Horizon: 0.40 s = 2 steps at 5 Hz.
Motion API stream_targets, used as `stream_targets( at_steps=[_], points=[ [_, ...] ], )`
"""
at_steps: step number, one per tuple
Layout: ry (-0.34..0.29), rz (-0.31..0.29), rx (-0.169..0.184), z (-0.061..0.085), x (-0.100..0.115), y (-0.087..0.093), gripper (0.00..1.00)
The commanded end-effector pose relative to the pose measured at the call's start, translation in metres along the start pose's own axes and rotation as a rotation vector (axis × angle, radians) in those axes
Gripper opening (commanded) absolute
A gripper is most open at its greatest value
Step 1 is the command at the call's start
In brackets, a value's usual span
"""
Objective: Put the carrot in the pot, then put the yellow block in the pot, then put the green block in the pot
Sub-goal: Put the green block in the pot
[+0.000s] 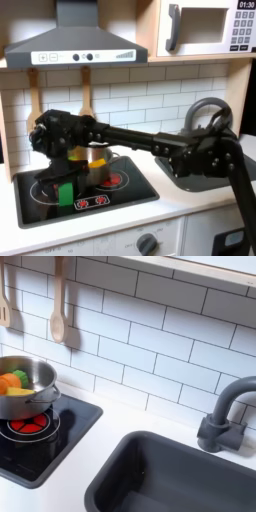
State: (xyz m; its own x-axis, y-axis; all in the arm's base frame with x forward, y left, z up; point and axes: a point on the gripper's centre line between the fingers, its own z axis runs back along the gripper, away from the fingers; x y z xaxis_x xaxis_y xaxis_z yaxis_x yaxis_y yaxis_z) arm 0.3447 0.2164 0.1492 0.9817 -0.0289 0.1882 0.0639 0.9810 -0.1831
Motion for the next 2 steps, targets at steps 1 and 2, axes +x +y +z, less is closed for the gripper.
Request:
stream_targets(
  at_steps=[1, 2],
  points=[
    [-0.007, 0.002, -0.023, 0.0006, -0.0059, -0.0016, 1.0],
    [-0.005, 0.011, -0.013, 0.0022, -0.0065, -0.0043, 0.0]
  ],
)
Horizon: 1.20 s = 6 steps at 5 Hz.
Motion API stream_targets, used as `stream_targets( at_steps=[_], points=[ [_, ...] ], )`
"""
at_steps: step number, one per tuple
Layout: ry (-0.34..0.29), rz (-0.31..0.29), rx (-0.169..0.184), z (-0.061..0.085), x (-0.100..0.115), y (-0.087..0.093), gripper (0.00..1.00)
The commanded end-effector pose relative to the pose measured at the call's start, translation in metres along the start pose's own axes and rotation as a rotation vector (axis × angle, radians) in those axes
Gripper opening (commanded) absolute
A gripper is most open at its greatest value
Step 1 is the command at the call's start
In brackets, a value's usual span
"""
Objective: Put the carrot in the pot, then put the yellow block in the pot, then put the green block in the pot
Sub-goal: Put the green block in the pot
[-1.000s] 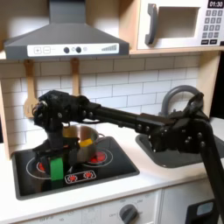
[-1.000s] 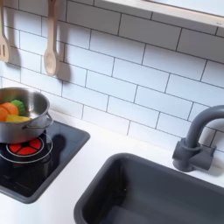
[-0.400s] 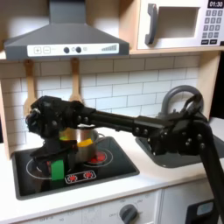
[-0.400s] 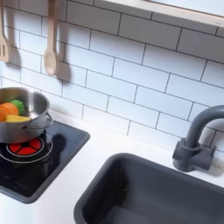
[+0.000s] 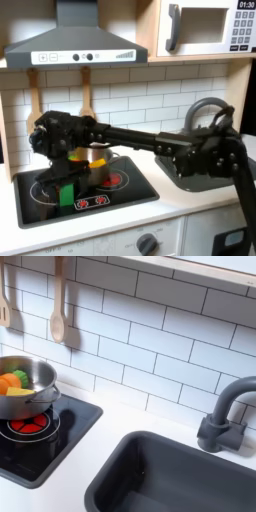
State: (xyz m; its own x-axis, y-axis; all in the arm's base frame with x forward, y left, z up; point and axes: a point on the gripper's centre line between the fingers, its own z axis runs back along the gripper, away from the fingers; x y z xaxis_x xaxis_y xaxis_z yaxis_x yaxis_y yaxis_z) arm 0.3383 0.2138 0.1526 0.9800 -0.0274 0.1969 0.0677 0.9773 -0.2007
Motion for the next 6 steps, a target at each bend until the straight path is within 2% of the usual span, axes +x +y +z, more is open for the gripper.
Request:
stream_targets(
  at_steps=[1, 3, 4, 5, 6],
  points=[
    [-0.004, 0.003, 0.012, 0.002, 0.001, -0.001, 0.0],
    [-0.003, 0.0, 0.015, 0.002, 0.002, -0.003, 0.0],
    [-0.035, 0.004, 0.042, 0.016, 0.005, -0.008, 0.0],
    [-0.009, 0.063, 0.125, 0.032, -0.001, -0.009, 0.0],
    [-0.011, 0.039, 0.156, 0.038, 0.006, -0.021, 0.0]
  ],
)
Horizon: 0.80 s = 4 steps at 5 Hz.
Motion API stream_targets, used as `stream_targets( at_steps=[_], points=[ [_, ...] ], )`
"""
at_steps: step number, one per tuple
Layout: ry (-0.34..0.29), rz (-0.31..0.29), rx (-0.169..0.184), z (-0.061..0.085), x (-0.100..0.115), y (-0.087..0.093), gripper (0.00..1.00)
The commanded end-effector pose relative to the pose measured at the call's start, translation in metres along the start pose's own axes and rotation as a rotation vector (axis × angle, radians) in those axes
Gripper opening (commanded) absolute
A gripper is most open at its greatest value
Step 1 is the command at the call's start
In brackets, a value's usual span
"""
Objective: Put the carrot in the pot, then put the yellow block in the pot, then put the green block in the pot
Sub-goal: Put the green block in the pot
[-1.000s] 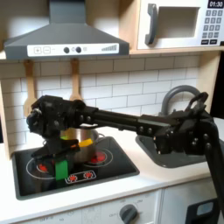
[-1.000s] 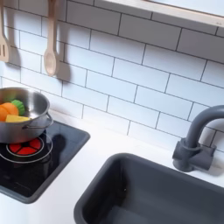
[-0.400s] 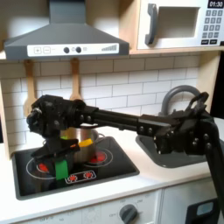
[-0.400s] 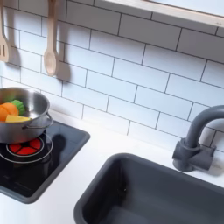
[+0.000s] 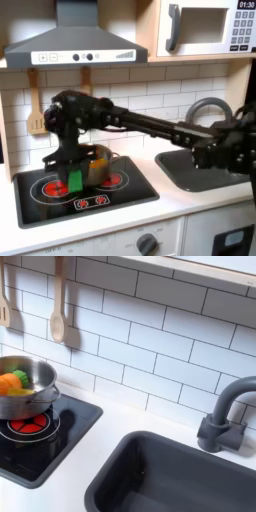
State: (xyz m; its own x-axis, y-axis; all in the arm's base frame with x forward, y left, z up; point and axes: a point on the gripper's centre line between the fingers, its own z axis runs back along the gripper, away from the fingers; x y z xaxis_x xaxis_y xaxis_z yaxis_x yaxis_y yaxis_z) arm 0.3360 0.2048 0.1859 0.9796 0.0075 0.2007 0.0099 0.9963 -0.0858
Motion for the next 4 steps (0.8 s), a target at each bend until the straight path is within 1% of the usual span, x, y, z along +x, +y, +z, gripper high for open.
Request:
stream_targets(
  at_steps=[1, 2, 3, 4],
  points=[
    [-0.007, -0.025, 0.026, 0.009, 0.008, -0.015, 0.0],
    [-0.035, -0.041, -0.002, 0.016, 0.023, -0.034, 0.0],
    [-0.019, 0.04, 0.022, 0.027, 0.034, -0.043, 0.0],
    [-0.034, 0.052, 0.051, 0.035, 0.044, -0.053, 0.0]
  ],
)
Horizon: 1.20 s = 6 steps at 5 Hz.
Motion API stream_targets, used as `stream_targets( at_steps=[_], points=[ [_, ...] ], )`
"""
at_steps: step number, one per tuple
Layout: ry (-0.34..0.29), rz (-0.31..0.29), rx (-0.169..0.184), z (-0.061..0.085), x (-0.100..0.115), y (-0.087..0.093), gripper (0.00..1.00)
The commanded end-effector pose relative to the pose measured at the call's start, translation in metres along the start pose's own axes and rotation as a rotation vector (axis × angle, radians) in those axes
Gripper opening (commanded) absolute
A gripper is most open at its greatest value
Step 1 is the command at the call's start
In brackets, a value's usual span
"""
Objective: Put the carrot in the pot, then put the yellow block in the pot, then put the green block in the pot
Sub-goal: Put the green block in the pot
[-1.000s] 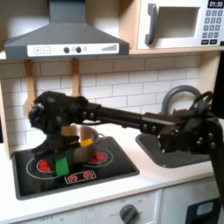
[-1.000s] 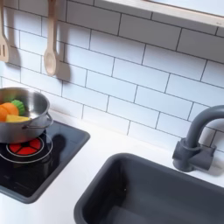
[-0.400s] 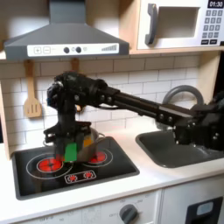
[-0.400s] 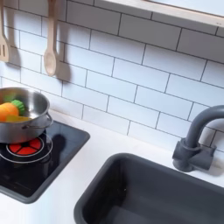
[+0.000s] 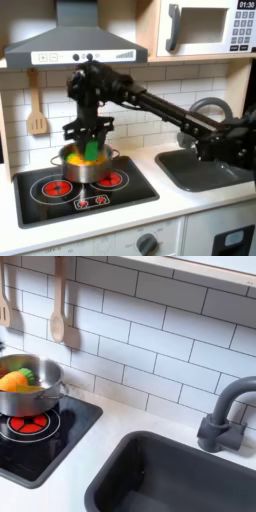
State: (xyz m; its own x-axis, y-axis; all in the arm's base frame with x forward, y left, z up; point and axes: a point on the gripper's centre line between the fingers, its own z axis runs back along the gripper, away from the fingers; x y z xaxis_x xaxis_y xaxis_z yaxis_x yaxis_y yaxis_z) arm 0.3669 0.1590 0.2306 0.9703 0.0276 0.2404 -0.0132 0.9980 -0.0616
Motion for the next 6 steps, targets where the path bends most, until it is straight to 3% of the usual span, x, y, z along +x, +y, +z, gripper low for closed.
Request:
stream_targets(
  at_steps=[1, 3, 5, 6],
  points=[
    [0.014, 0.051, 0.026, 0.001, 0.004, 0.0, 0.0],
    [0.035, 0.064, 0.018, -0.008, 0.014, 0.001, 0.0],
    [0.071, 0.051, -0.002, -0.031, 0.026, -0.008, 0.0],
    [0.076, 0.055, 0.016, -0.038, 0.027, -0.009, 0.0]
  ],
)
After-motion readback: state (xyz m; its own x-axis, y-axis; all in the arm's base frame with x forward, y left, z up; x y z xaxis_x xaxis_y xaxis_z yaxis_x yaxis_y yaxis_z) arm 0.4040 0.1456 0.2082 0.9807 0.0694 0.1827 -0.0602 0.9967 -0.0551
